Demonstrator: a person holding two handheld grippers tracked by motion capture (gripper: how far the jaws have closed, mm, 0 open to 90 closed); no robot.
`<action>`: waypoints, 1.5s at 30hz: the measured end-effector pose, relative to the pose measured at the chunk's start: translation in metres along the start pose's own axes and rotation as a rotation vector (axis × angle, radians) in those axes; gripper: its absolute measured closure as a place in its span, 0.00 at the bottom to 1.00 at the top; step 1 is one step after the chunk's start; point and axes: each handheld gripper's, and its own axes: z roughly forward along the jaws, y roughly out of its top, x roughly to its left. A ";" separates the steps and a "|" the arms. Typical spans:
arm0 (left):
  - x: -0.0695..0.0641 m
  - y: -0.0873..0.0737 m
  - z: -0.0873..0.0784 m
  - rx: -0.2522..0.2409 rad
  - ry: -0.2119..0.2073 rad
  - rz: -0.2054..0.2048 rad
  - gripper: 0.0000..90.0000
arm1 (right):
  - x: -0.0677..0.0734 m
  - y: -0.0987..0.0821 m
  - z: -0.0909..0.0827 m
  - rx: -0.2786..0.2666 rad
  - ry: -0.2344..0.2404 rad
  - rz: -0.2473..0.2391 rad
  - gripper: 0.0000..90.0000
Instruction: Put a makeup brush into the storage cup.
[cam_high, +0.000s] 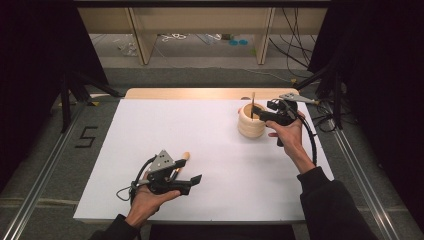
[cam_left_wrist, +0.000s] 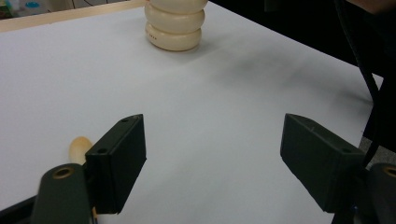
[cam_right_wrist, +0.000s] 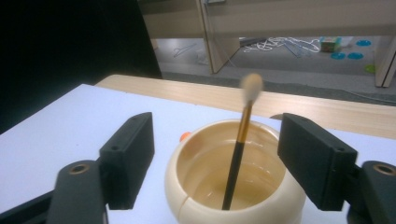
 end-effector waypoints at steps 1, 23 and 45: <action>0.000 0.000 0.000 0.000 -0.002 -0.004 0.25 | 0.001 0.000 -0.002 -0.006 0.006 0.004 0.30; 0.006 0.001 -0.003 0.003 0.039 0.006 0.21 | 0.026 -0.018 -0.055 0.002 0.062 -0.040 0.23; 0.017 0.000 -0.008 0.034 0.085 0.001 0.23 | 0.036 -0.044 -0.086 -0.007 0.076 -0.057 0.24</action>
